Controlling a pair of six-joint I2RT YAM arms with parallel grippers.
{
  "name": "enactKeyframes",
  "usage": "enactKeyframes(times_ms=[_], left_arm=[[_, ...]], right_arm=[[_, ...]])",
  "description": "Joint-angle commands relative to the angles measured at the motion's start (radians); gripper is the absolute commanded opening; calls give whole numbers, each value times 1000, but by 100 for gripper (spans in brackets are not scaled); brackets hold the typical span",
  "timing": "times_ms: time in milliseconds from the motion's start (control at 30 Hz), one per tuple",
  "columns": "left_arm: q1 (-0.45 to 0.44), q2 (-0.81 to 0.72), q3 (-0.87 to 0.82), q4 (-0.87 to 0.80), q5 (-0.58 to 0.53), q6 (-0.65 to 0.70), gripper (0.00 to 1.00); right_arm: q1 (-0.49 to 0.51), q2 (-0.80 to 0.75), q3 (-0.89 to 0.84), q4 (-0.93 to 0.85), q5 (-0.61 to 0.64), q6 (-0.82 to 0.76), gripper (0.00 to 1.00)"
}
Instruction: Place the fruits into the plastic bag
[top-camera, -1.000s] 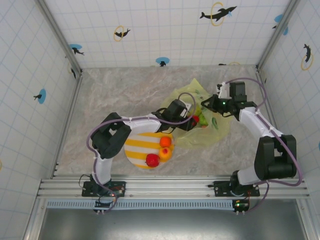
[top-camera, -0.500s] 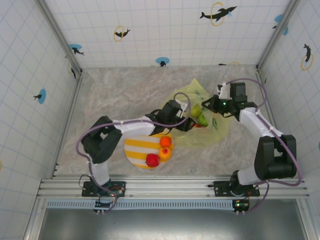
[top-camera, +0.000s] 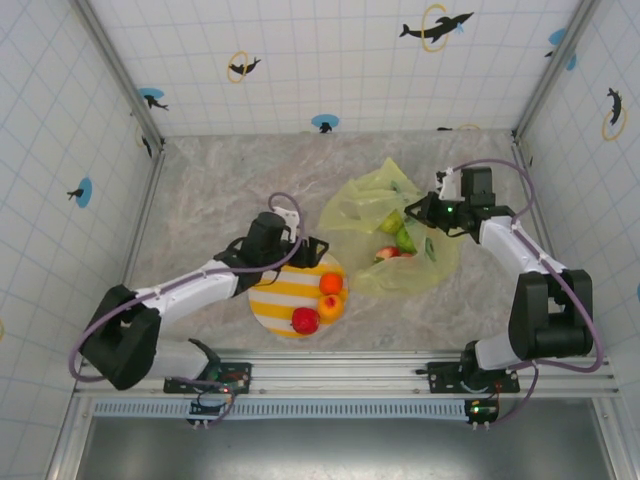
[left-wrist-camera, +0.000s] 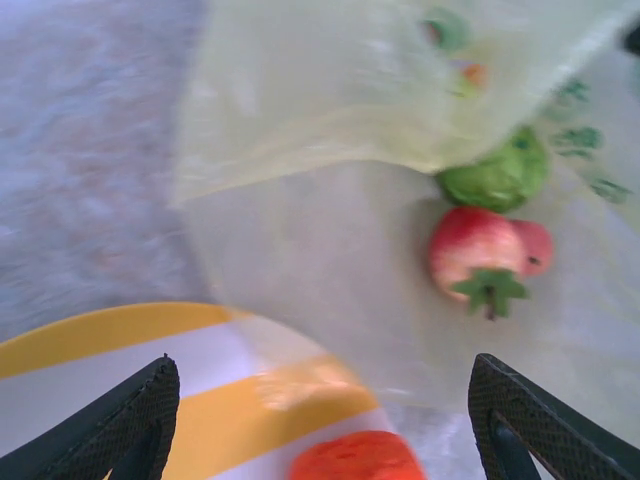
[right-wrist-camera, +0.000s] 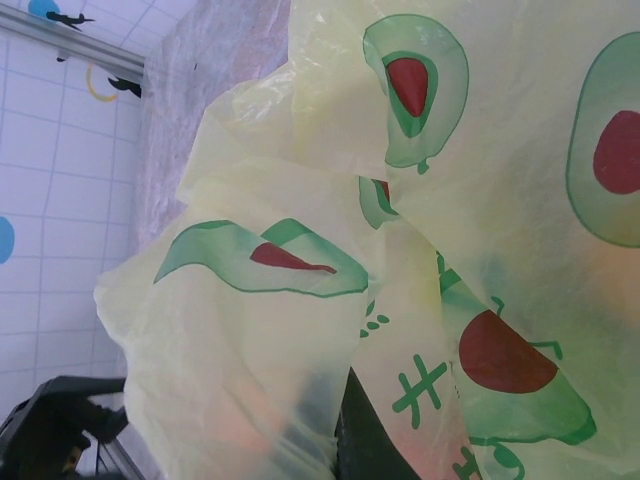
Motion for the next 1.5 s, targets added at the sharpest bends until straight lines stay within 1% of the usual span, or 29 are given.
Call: enactKeyframes(times_ms=[0, 100, 267, 367, 567, 667, 733, 800, 867, 933, 1000, 1167, 1200, 1233, 1267, 1333, 1467], left_arm=[[21, 72, 25, 5, 56, -34, 77], [21, 159, 71, 29, 86, -44, 76], [21, 264, 122, 62, 84, -47, 74], [21, 328, 156, 87, 98, -49, 68], [20, 423, 210, 142, 147, -73, 50], [13, 450, 227, 158, 180, -85, 38], [1, 465, 241, 156, 195, -83, 30], [-13, 469, 253, 149, 211, -80, 19], [-24, 448, 259, 148, 218, -76, 8], [-34, 407, 269, 143, 232, -76, 0], [-34, 365, 293, 151, 283, -107, 0], [-35, 308, 375, 241, 471, -306, 0], [-37, 302, 383, 262, 489, -337, 0], [-37, 294, 390, 276, 505, -364, 0], [-38, 287, 398, 284, 513, -383, 0], [-38, 274, 411, 287, 521, -403, 0], [-38, 256, 426, 299, 525, -421, 0]], right_arm=[[-2, -11, -14, 30, -13, 4, 5], [-1, -17, -11, 29, -6, 5, 6], [-2, -29, -17, 21, -1, 2, 5], [-2, -27, -21, 19, -1, 2, 6], [-3, -29, -10, 13, -2, -4, 5], [-6, -29, -9, 8, -1, -6, 5], [-9, -30, -10, 7, -1, -7, 6], [-13, -31, -5, 6, -2, -7, 5], [-17, -34, 6, 6, 0, -7, 5], [-20, -38, 23, 5, 13, -7, 5], [-21, -45, 49, -18, 47, -22, 5], [-22, -59, 145, -171, 204, -130, 5], [-22, -65, 157, -195, 233, -147, 5], [-21, -72, 170, -222, 259, -167, 6], [-23, -79, 184, -247, 311, -183, 5], [-25, -89, 209, -285, 356, -210, 6], [-28, -98, 264, -333, 410, -240, 6]])
